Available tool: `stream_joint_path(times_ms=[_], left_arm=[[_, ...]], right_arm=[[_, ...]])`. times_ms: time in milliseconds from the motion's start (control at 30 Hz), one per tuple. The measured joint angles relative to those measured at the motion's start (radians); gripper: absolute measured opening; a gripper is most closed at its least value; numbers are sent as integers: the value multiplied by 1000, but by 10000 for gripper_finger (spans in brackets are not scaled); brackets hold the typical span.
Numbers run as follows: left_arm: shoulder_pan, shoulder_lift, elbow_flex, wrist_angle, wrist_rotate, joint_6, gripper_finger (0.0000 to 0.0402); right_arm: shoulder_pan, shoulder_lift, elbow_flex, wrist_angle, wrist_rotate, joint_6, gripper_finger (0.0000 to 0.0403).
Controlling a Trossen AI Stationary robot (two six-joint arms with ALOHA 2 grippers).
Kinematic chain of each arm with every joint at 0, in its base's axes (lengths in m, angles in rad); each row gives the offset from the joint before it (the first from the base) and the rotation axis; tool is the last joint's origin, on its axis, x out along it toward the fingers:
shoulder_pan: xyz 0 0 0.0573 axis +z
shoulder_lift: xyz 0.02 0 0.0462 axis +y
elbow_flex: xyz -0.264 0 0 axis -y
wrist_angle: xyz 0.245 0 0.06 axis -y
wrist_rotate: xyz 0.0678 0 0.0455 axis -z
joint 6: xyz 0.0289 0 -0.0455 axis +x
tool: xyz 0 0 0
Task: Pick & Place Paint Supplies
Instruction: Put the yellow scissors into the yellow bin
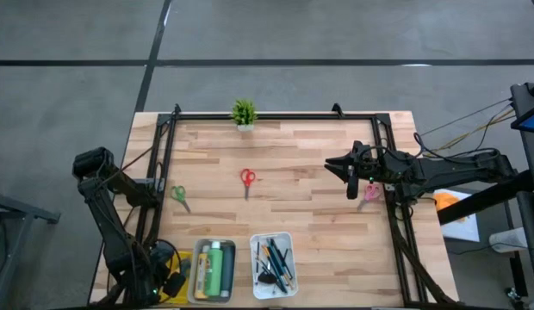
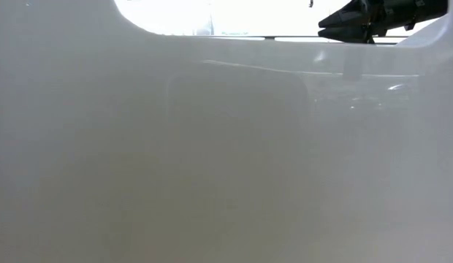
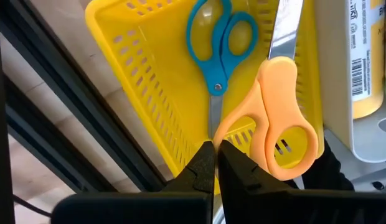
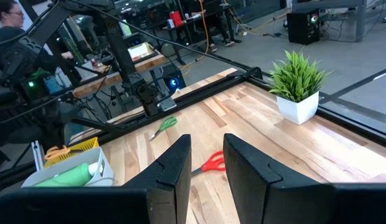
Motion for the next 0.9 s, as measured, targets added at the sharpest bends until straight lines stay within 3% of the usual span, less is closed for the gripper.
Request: stream_joint_path(times_ms=[267,667,900], left_arm=[[0,1,-9,-4,11,-20,7],[11,3,-56,20,11,263,7],[13,-1,-128,39,42,278,7]], right_arm=[[0,0,0,0,0,0,93],[0,0,0,0,0,0,93],[0,0,0,0,0,0,93]])
